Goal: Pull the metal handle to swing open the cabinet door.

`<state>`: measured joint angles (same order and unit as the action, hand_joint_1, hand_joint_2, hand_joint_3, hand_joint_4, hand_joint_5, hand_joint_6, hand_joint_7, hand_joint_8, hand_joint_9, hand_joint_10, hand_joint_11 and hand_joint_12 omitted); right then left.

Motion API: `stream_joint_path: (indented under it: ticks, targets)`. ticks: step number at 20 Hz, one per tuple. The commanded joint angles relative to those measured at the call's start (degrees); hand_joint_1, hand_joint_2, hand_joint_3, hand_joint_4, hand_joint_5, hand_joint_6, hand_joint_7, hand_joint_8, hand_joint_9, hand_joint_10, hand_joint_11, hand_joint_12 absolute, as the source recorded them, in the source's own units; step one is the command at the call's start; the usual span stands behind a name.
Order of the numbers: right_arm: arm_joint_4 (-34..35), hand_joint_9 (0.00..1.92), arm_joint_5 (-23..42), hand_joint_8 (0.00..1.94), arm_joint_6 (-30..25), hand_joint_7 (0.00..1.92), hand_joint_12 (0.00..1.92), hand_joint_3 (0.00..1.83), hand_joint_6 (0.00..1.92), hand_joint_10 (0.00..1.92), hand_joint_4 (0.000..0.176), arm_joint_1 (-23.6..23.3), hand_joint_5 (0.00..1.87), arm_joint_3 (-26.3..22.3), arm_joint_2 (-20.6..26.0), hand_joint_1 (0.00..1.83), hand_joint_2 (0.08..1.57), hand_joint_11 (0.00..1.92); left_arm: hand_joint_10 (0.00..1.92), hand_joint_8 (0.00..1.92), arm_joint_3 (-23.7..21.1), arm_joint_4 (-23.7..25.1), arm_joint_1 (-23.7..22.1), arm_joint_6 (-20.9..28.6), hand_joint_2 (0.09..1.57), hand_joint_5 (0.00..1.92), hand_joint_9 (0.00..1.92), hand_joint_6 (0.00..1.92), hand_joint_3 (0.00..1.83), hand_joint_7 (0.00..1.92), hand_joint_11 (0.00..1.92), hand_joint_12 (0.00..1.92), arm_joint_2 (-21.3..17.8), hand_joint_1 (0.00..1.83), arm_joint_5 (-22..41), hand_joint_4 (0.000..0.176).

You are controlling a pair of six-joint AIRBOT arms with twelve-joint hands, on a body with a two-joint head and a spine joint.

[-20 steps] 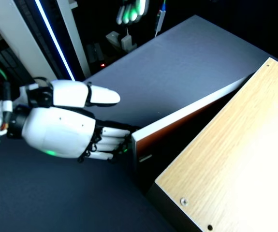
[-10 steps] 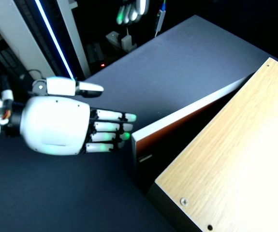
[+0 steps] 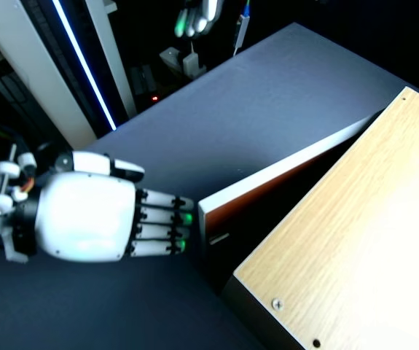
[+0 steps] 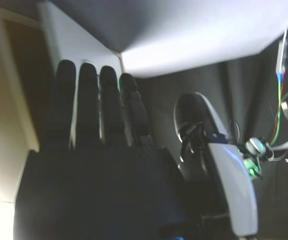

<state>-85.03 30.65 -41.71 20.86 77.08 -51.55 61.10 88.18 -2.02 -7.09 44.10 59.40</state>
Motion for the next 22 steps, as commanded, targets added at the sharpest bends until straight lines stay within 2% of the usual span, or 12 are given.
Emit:
stream_joint_path:
  ticks: [1,4,6,10,22]
  targets:
    - [2.2,0.21,1.1,0.0,-0.1,0.23,0.6,0.04,0.0,0.0,0.0,-0.9,0.22,0.8,0.2,0.0,1.57,0.0,0.01,0.01,0.0,-5.5,-0.4,-0.3,1.57,0.45,0.42,0.0,0.24,0.46,0.09,0.78,-0.3,0.0,1.2,0.0]
    - [-1.0,0.22,1.1,0.0,0.7,0.25,0.64,0.06,0.0,0.0,0.0,-2.1,0.23,3.2,-1.3,0.0,1.57,0.0,0.01,0.01,0.0,-5.5,-0.4,-0.3,1.57,0.45,0.44,0.0,0.25,0.46,0.1,0.78,-0.3,0.0,1.2,0.0]
    - [-1.8,0.23,0.9,0.0,4.0,0.25,0.65,0.05,0.01,0.0,0.0,-2.7,0.24,5.3,-2.5,0.0,1.57,0.0,0.01,0.01,0.0,-5.5,-0.4,-0.3,1.57,0.45,0.44,0.0,0.25,0.47,0.11,0.79,-0.3,0.0,1.2,0.0]
    - [-2.6,0.23,0.9,0.01,4.0,0.26,0.65,0.05,0.01,0.0,0.0,-3.2,0.25,8.1,-4.1,0.0,1.57,0.0,0.0,0.0,0.0,-5.5,-0.4,-0.3,1.57,0.45,0.44,0.0,0.26,0.47,0.09,0.78,-0.3,0.0,1.2,0.0]
    - [-5.8,0.21,0.1,0.0,4.0,0.24,0.61,0.06,0.0,0.0,0.0,-3.9,0.23,10.4,-6.4,0.0,1.57,0.0,0.0,0.0,0.0,-5.5,-0.4,-0.3,1.57,0.45,0.43,0.0,0.26,0.47,0.08,0.78,-0.3,0.0,1.2,0.0]
